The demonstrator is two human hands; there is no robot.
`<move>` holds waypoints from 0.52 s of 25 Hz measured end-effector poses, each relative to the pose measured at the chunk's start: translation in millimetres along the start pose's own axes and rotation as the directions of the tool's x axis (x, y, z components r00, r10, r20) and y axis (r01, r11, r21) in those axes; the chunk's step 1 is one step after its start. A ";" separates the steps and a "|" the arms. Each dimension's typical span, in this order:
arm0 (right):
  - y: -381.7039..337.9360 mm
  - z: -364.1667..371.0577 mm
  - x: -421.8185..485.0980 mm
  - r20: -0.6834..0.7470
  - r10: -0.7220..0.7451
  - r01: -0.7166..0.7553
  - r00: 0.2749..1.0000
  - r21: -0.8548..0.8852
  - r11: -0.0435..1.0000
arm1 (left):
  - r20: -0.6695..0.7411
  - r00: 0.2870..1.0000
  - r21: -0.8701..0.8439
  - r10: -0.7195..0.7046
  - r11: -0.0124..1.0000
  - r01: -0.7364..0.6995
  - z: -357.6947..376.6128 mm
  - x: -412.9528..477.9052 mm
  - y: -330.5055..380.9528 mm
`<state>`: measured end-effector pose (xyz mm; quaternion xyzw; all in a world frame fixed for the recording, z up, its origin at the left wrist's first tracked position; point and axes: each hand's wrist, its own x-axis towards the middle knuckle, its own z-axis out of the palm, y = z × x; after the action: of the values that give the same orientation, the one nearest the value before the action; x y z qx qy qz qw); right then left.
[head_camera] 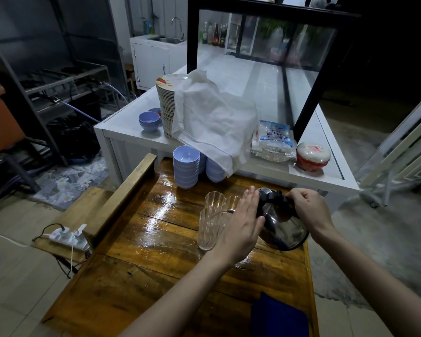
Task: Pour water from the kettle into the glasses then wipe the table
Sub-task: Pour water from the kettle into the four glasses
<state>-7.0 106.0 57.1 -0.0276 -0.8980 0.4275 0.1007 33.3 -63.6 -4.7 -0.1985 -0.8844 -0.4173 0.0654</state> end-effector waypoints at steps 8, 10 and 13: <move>-4.6 0.3 5.2 0.002 -0.032 0.032 0.999 -0.056 0.998 | -0.001 1.000 -0.001 -0.021 1.000 0.021 -1.2 1.9 1.3; -5.2 0.2 6.4 0.000 -0.032 0.031 1.000 -0.065 0.997 | -0.006 1.000 -0.002 -0.021 1.000 0.021 -1.0 2.2 1.2; -7.7 -0.7 6.6 -0.004 -0.040 0.040 0.999 -0.077 0.996 | -0.017 1.000 -0.008 -0.021 1.000 0.021 -0.5 2.1 1.5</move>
<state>-13.0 102.5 64.5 -0.0146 -0.9138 0.3905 0.1106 32.0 -62.5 -2.8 -0.1861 -0.8842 -0.4230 0.0678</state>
